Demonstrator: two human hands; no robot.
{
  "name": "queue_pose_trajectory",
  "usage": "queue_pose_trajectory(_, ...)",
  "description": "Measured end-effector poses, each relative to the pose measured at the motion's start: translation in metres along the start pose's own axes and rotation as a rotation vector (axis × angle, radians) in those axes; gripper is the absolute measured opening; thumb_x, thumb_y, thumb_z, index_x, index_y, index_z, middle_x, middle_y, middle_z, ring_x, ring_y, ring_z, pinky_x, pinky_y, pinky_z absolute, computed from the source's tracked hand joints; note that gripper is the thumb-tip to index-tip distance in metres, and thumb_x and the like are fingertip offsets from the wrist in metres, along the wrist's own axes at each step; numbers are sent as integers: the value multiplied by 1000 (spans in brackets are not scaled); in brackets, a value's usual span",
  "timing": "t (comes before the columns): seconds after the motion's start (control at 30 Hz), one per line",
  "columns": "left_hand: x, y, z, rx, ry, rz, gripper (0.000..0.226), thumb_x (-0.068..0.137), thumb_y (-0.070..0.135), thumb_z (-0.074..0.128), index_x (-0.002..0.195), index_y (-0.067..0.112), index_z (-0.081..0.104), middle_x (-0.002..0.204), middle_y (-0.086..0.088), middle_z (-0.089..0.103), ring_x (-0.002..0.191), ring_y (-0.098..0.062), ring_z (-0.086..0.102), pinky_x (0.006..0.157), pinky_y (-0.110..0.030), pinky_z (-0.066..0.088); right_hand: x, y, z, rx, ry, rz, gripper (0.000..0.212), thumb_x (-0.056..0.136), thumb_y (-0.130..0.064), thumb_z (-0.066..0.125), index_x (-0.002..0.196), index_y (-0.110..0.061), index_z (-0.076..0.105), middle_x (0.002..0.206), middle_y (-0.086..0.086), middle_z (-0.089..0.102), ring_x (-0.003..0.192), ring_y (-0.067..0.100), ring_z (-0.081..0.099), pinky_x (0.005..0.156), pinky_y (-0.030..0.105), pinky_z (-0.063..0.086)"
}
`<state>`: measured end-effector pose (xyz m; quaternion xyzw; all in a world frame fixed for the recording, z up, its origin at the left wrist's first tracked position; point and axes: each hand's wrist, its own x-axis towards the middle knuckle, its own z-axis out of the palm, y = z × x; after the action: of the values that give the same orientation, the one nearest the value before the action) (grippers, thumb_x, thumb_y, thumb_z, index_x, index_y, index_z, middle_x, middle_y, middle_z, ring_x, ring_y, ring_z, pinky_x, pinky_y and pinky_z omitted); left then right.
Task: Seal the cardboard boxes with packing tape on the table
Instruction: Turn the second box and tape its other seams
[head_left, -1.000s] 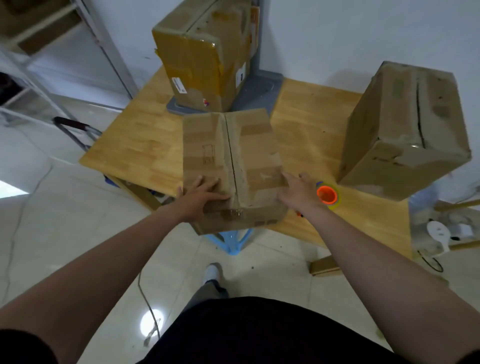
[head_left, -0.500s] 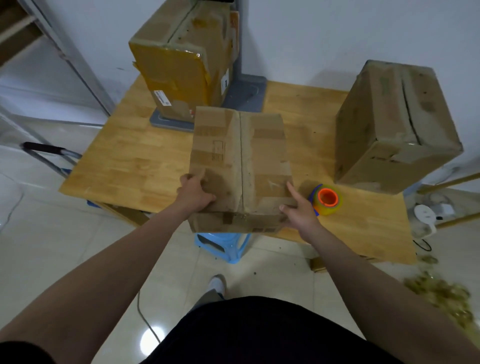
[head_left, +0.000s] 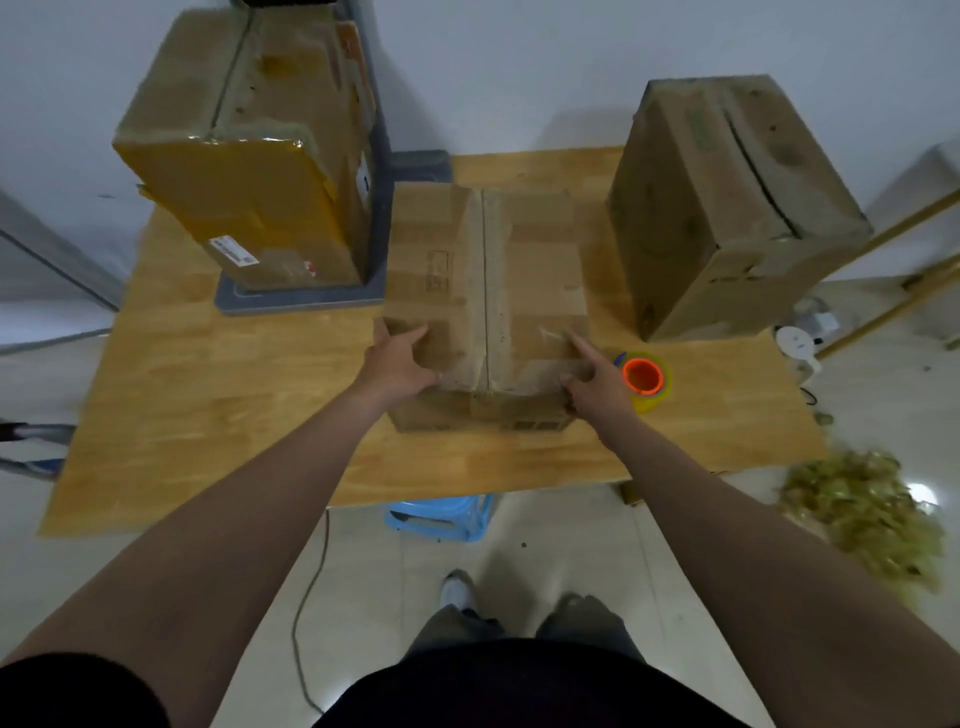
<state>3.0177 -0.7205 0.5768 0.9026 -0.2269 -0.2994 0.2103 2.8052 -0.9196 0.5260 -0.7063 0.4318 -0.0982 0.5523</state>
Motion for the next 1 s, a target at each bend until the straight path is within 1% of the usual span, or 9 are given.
queue_pose_trajectory(0.13,11,11,2,93,22,38,82,90,48,74,159,32,33,171,-4,-13,156,-40,0,126,-54,14,16,-20,-6,-57,18,-55,64,89,-5,67,146,-30,52,146,-3,51,124,25,57,102,51,51)
queue_pose_trajectory(0.23,9,42,15,287,45,230,86,81,67,73,155,37,41,172,3,-7,156,-29,-17,121,-66,0,25,-28,-22,-65,18,-87,51,93,-5,66,141,-19,57,132,-7,56,110,10,57,95,33,51)
queue_pose_trajectory(0.33,9,72,34,450,-120,346,95,77,62,78,157,44,32,172,10,3,157,-28,-14,116,-76,-4,34,-18,-40,-78,130,-121,33,99,-13,57,130,-19,66,123,-8,63,109,11,59,86,12,49)
queue_pose_trajectory(0.4,11,82,43,542,-107,323,93,83,46,81,158,47,26,172,12,3,157,-30,-12,113,-81,-2,41,-4,-53,-151,196,-103,32,97,-12,53,121,-25,70,117,-6,69,97,16,62,86,26,54)
queue_pose_trajectory(0.47,13,90,49,579,-60,286,93,85,37,81,158,48,24,172,12,5,158,-30,-10,112,-82,2,50,11,-68,-303,198,-92,40,90,-5,51,118,-26,71,117,2,70,103,25,64,91,41,53)
queue_pose_trajectory(0.57,20,104,56,561,-34,247,95,83,34,83,157,47,26,171,12,8,158,-30,-8,112,-82,4,67,25,-88,-609,115,-71,51,87,-1,48,129,-26,65,131,11,59,117,40,53,95,44,46)
queue_pose_trajectory(0.67,29,121,63,489,-13,201,90,80,21,86,153,41,38,168,8,16,158,-31,-6,109,-85,3,88,38,-99,-829,-27,27,57,94,-10,51,145,-35,49,150,4,39,132,41,36,100,55,42)
queue_pose_trajectory(0.83,41,143,71,467,25,140,82,76,9,86,144,35,47,162,3,23,157,-35,-3,104,-89,5,130,66,-111,-896,-288,41,59,92,-16,52,145,-40,47,144,4,42,127,41,49,102,51,47)
queue_pose_trajectory(1.0,49,148,74,507,32,96,86,74,11,87,145,34,45,160,1,24,157,-34,-1,103,-90,8,146,74,-112,-1068,-320,-20,68,96,-10,46,150,-49,34,140,7,34,124,42,45,91,50,49)
